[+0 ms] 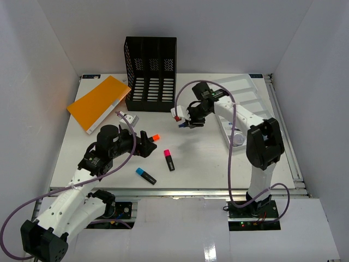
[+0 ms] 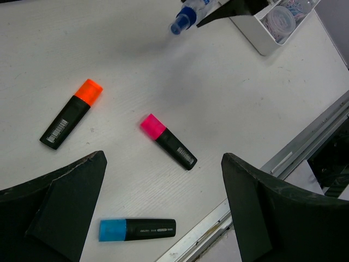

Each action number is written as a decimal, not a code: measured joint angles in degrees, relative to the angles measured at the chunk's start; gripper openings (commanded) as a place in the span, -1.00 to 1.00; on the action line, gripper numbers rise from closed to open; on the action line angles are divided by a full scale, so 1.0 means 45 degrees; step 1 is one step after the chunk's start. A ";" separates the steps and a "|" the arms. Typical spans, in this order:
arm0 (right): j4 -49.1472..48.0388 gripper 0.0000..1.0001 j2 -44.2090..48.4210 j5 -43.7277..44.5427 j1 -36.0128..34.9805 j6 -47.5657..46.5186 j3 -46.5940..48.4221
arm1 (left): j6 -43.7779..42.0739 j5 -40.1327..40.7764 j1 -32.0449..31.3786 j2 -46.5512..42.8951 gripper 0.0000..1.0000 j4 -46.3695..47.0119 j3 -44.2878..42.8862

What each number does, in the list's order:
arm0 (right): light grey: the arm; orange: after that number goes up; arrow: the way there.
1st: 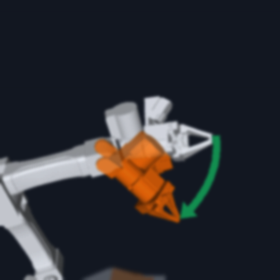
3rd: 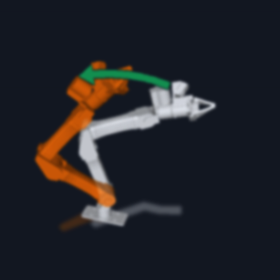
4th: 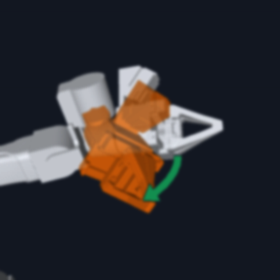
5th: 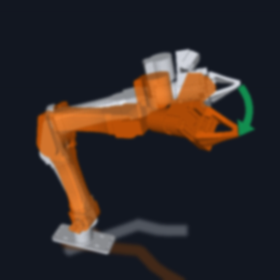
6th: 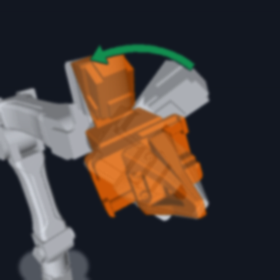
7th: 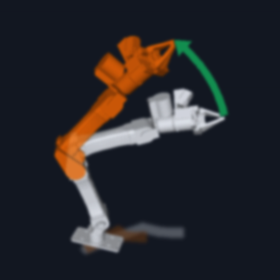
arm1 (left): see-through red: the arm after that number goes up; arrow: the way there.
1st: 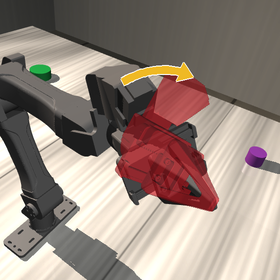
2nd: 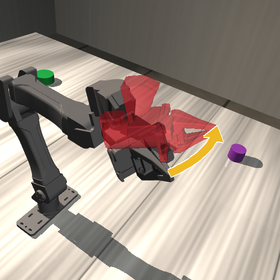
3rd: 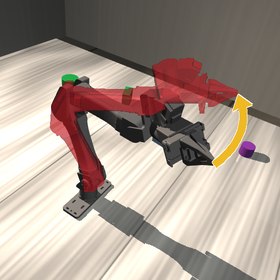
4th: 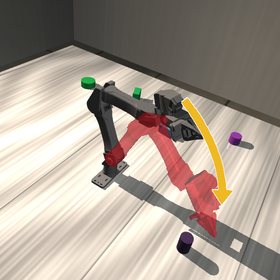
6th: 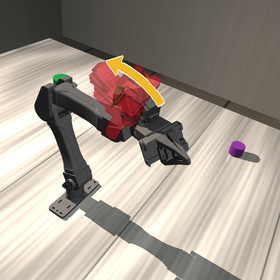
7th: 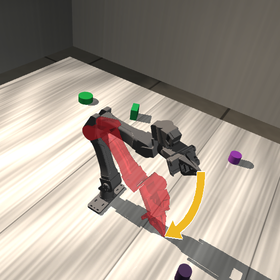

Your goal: Organize the desk

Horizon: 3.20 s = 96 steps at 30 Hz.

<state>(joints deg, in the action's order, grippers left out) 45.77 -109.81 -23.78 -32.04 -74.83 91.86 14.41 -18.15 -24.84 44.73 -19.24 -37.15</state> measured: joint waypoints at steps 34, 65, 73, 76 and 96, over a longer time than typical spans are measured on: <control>-0.5257 -0.55 -0.2661 0.3622 0.4933 0.1196 0.1824 | -0.0006 0.0102 0.0000 0.0353 0.96 -0.0002 0.0000; -0.6042 -0.41 -0.3934 0.4301 0.5188 -0.0047 0.2306 | -0.0004 0.0371 0.0000 0.0845 0.96 -0.0005 0.0000; -0.6310 -0.27 -0.4070 0.4488 0.5188 -0.0143 0.2306 | -0.0004 0.0379 0.0000 0.0850 0.96 -0.0005 0.0000; -0.6413 -0.06 -0.4118 0.4605 0.5188 -0.0160 0.2306 | -0.0004 0.0379 0.0000 0.0857 0.96 -0.0007 0.0000; -0.7225 0.30 -0.3534 0.4396 0.5188 -0.0056 0.0809 | 0.0001 0.0423 0.0000 0.0952 0.96 -0.0010 0.0000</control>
<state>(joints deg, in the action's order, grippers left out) 13.26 -125.71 -3.99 -8.69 -75.09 95.50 14.41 -16.25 -24.84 49.01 -19.29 -37.15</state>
